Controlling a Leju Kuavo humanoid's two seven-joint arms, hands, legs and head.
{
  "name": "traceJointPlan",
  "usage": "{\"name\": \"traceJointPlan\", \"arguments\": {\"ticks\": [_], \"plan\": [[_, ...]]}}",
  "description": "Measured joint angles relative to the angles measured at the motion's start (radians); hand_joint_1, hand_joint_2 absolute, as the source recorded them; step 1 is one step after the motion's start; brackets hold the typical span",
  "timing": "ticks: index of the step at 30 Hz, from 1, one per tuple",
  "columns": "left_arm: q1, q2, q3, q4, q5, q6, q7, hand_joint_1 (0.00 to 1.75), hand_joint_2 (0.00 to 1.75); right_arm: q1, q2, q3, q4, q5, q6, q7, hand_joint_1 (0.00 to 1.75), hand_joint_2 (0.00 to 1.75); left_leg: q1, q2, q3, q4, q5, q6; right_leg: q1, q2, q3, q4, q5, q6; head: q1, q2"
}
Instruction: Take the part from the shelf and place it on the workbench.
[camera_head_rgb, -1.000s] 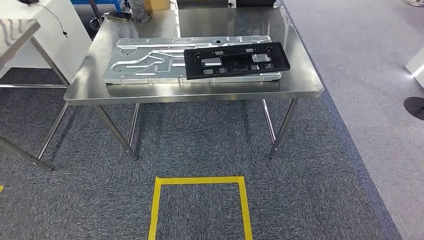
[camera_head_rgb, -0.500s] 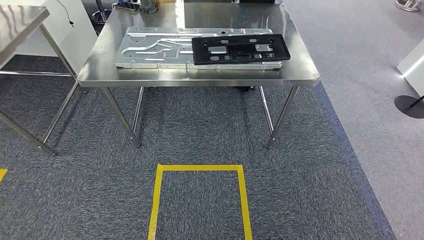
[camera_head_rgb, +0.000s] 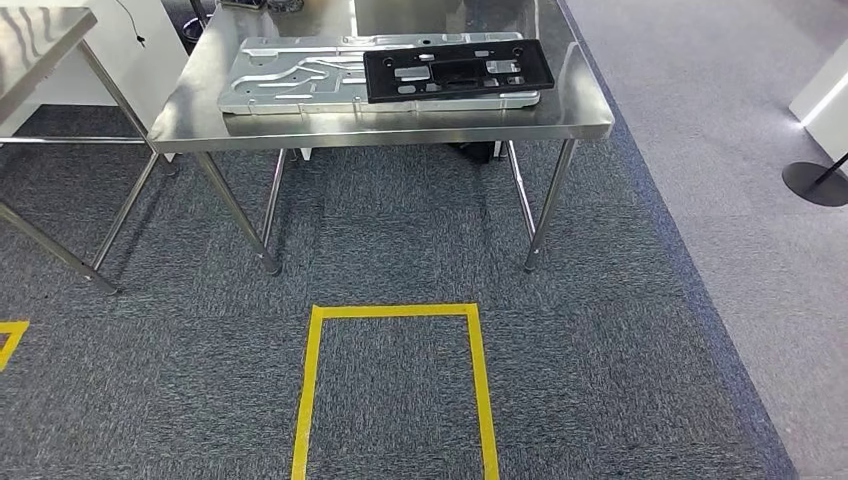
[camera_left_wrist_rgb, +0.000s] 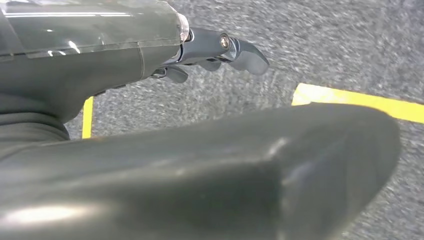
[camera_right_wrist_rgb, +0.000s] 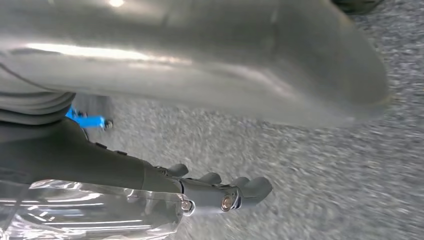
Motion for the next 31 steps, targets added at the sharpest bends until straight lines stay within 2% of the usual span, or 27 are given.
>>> {"name": "traceJointPlan", "arguments": {"ticks": [1, 2, 3, 4, 5, 6, 7, 9, 10, 11, 12, 14, 15, 16, 17, 19, 20, 21, 23, 27, 31], "plan": [[0.0, 0.0, 0.0, 0.0, 0.001, 0.003, 0.001, 0.0, 0.0, 0.0, 0.0, -0.004, 0.0, -0.005, 0.005, 0.001, 0.0, 0.0, 0.0, 0.0, 0.007, 0.022, 0.013, 0.0, 0.001, 0.0, -0.013, 0.002, 0.009, 0.001, 0.0, 0.0], [0.001, 0.0, 0.0, 0.0, 0.002, 0.006, 0.003, 0.0, 0.0, 0.0, 0.0, -0.008, 0.0, -0.01, 0.009, 0.002, 0.0, 0.0, 0.0, 0.0, 0.033, 0.004, 0.04, 0.002, 0.002, 0.0, -0.024, 0.003, 0.017, 0.003, 0.0, 0.0], [0.0, 0.0, 0.0, 0.0, 0.002, 0.009, 0.005, 0.0, 0.0, 0.0, 0.0, -0.012, 0.0, -0.014, 0.01, 0.005, 0.0, 0.0, 0.0, 0.0, 0.078, -0.052, 0.068, 0.007, 0.003, 0.001, -0.034, 0.005, 0.024, 0.005, 0.0, 0.0], [0.0, 0.0, 0.001, 0.0, 0.003, 0.012, 0.006, 0.0, 0.0, 0.0, 0.001, -0.016, 0.0, -0.016, 0.01, 0.009, 0.0, 0.0, -0.001, -0.001, 0.135, -0.132, 0.084, 0.013, 0.004, 0.001, -0.041, 0.007, 0.031, 0.008, 0.0, 0.0], [-0.002, 0.001, 0.001, 0.0, 0.004, 0.014, 0.006, 0.0, 0.0, 0.0, 0.001, -0.019, 0.0, -0.017, 0.009, 0.012, 0.0, 0.0, -0.003, -0.001, 0.19, -0.214, 0.087, 0.019, 0.006, 0.001, -0.046, 0.009, 0.036, 0.012, 0.0, 0.0], [-0.003, 0.001, 0.001, 0.0, 0.005, 0.015, 0.007, 0.0, 0.0, -0.001, 0.002, -0.022, 0.0, -0.017, 0.007, 0.015, 0.0, 0.0, -0.005, -0.001, 0.229, -0.278, 0.081, 0.024, 0.007, 0.0, -0.05, 0.011, 0.042, 0.017, 0.0, 0.0], [-0.004, 0.001, 0.001, 0.0, 0.006, 0.017, 0.008, 0.0, 0.0, -0.001, 0.003, -0.024, 0.0, -0.016, 0.004, 0.018, 0.0, 0.44, -0.007, -0.001, 0.249, -0.316, 0.072, 0.029, 0.008, 0.0, -0.054, 0.013, 0.047, 0.023, 0.0, 0.0], [-0.003, 0.0, 0.001, 0.0, 0.008, 0.02, 0.01, 0.0, 0.0, -0.003, 0.002, -0.029, 0.0, -0.016, -0.002, 0.024, 0.0, 1.31, -0.005, 0.0, 0.249, -0.337, 0.069, 0.037, 0.009, -0.001, -0.06, 0.016, 0.054, 0.034, 0.0, 0.0], [-0.002, 0.001, 0.002, 0.0, 0.01, 0.022, 0.012, 0.0, 0.0, -0.004, 0.001, -0.032, 0.0, -0.016, -0.004, 0.028, 0.0, 1.75, -0.003, 0.002, 0.246, -0.34, 0.073, 0.042, 0.008, 0.001, -0.066, 0.026, 0.046, 0.04, 0.0, 0.0], [-0.001, 0.001, 0.003, 0.0, 0.011, 0.025, 0.015, 0.0, 0.0, -0.004, 0.0, -0.035, 0.0, -0.016, -0.004, 0.032, 0.0, 1.75, 0.0, 0.003, 0.242, -0.342, 0.079, 0.048, 0.007, 0.003, -0.077, 0.054, 0.024, 0.044, 0.0, 0.0], [-0.001, 0.001, 0.003, 0.0, 0.011, 0.027, 0.018, 0.0, 0.0, -0.004, 0.0, -0.037, 0.0, -0.017, -0.004, 0.035, 0.0, 1.75, 0.001, 0.004, 0.238, -0.343, 0.084, 0.053, 0.004, 0.005, -0.097, 0.103, -0.009, 0.048, 0.0, 0.0], [-0.001, 0.002, 0.004, 0.0, 0.012, 0.031, 0.026, 0.0, 0.0, -0.003, 0.0, -0.04, 0.0, -0.017, -0.003, 0.04, 0.0, 1.75, -0.002, 0.005, 0.226, -0.338, 0.091, 0.058, 0.0, 0.006, -0.154, 0.245, -0.086, 0.055, 0.0, 0.0], [-0.001, 0.002, 0.005, 0.0, 0.012, 0.033, 0.031, 0.0, 0.0, -0.003, 0.0, -0.041, 0.0, -0.017, -0.002, 0.042, 0.0, 1.75, -0.003, 0.006, 0.219, -0.334, 0.094, 0.059, -0.001, 0.006, -0.173, 0.299, -0.106, 0.058, 0.0, 0.0], [-0.001, 0.002, 0.005, 0.0, 0.013, 0.035, 0.035, 0.0, 0.0, -0.003, 0.0, -0.042, 0.0, -0.017, -0.002, 0.042, 0.0, 1.75, -0.003, 0.006, 0.213, -0.329, 0.095, 0.058, -0.002, 0.006, -0.174, 0.318, -0.108, 0.06, 0.0, 0.0], [-0.001, 0.002, 0.006, 0.0, 0.013, 0.036, 0.039, 0.0, 0.0, -0.003, 0.0, -0.044, 0.0, -0.017, -0.001, 0.043, 0.0, 1.75, -0.002, 0.006, 0.208, -0.322, 0.095, 0.058, -0.004, 0.006, -0.155, 0.294, -0.09, 0.064, 0.0, 0.0], [-0.002, 0.002, 0.007, 0.0, 0.012, 0.036, 0.042, 0.0, 0.0, -0.004, -0.001, -0.048, 0.0, -0.016, 0.0, 0.048, 0.0, 1.75, -0.001, 0.004, 0.2, -0.305, 0.09, 0.054, -0.015, 0.007, -0.076, 0.16, -0.036, 0.079, 0.0, 0.0], [-0.003, 0.003, 0.007, 0.0, 0.012, 0.036, 0.043, 0.0, 0.0, -0.004, 0.0, -0.049, 0.001, -0.015, 0.0, 0.051, 0.0, 1.75, -0.004, 0.003, 0.193, -0.293, 0.086, 0.051, -0.019, 0.01, -0.045, 0.1, -0.017, 0.079, 0.0, 0.0], [-0.003, 0.004, 0.007, 0.0, 0.012, 0.036, 0.043, 0.0, 0.0, -0.005, 0.001, -0.05, 0.002, -0.013, 0.0, 0.055, 0.0, 1.75, -0.007, 0.002, 0.186, -0.283, 0.083, 0.047, -0.023, 0.012, -0.028, 0.062, -0.01, 0.075, 0.0, 0.0], [-0.003, 0.006, 0.008, 0.0, 0.012, 0.036, 0.045, 0.0, 0.0, -0.006, 0.003, -0.05, 0.004, -0.01, -0.001, 0.063, 0.0, 1.75, -0.014, 0.0, 0.175, -0.272, 0.08, 0.042, -0.021, 0.017, -0.028, 0.05, -0.01, 0.056, 0.0, 0.0], [-0.003, 0.006, 0.008, 0.0, 0.011, 0.035, 0.046, 0.0, 0.0, -0.004, 0.002, -0.053, 0.004, -0.01, -0.005, 0.073, 0.0, 1.75, -0.011, 0.0, 0.172, -0.276, 0.086, 0.033, -0.014, 0.016, -0.033, 0.052, -0.009, 0.049, 0.0, 0.0], [-0.004, 0.005, 0.008, 0.0, 0.011, 0.035, 0.047, 0.0, 1.75, -0.005, 0.002, -0.054, 0.004, -0.01, -0.005, 0.074, 0.0, 1.75, -0.008, 0.0, 0.171, -0.277, 0.089, 0.029, -0.01, 0.016, -0.033, 0.052, -0.007, 0.045, 0.0, 0.0]]}}
